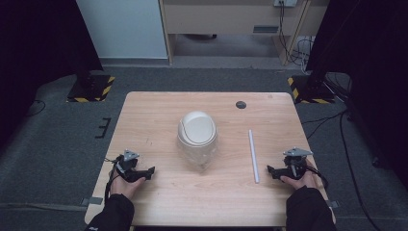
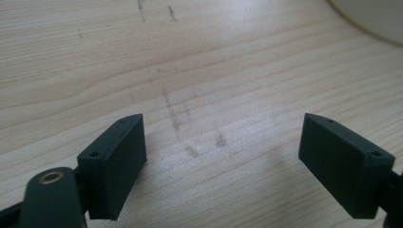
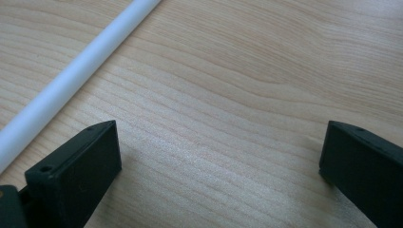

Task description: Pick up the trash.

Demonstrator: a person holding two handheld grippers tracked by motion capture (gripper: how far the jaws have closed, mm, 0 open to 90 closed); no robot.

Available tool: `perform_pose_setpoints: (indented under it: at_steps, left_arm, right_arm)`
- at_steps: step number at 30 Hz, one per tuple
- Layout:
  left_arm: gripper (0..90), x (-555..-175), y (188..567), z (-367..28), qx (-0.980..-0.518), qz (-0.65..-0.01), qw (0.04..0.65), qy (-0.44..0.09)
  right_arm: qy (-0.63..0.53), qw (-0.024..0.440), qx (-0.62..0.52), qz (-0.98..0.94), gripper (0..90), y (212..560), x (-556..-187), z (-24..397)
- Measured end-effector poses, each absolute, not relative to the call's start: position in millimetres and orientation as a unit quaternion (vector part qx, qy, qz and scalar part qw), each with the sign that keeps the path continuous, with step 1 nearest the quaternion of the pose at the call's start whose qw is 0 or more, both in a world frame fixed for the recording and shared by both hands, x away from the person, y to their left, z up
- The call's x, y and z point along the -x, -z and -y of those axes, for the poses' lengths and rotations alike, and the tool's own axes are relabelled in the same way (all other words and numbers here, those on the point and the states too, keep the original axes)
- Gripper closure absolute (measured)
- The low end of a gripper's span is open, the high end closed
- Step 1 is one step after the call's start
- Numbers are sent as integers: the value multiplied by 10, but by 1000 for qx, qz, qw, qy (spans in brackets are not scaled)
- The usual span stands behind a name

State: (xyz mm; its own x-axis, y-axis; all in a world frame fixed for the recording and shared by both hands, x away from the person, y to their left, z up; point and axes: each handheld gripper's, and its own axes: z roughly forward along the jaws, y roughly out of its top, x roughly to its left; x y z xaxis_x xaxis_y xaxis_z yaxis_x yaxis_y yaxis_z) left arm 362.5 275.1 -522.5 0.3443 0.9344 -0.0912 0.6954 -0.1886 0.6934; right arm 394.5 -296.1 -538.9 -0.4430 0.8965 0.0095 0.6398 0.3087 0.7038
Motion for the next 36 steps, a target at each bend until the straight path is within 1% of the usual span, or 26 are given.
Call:
perform_pose_setpoints:
  at_steps: [6, 7, 15, 23, 25, 29, 36]
  left_arm:
    - [149, -3595, 5115, -2747, -729, -543, 366, -202]
    - [148, -3578, 5059, -2730, -722, -539, 379, -212]
    - [149, -3503, 4882, -2636, -702, -523, 427, -226]
    - [157, -3410, 4737, -2468, -702, -492, 459, -235]
    - [157, -3383, 4661, -2422, -697, -481, 471, -246]
    - [162, -3356, 4563, -2371, -690, -471, 488, -252]
    - [164, -3345, 4415, -2246, -688, -452, 505, -261]
  right_arm:
    - [-324, 199, -493, -782, 4, 5389, -3942, 2953]
    - [-325, 199, -493, -782, 4, 5389, -3942, 2953]
    - [-325, 200, -493, -782, 5, 5390, -3940, 2953]
    - [-325, 200, -493, -782, 5, 5391, -3940, 2953]
    - [-325, 200, -493, -782, 5, 5391, -3940, 2952]
    - [-325, 200, -493, -782, 5, 5391, -3939, 2952]
    - [-325, 200, -493, -782, 5, 5391, -3939, 2950]
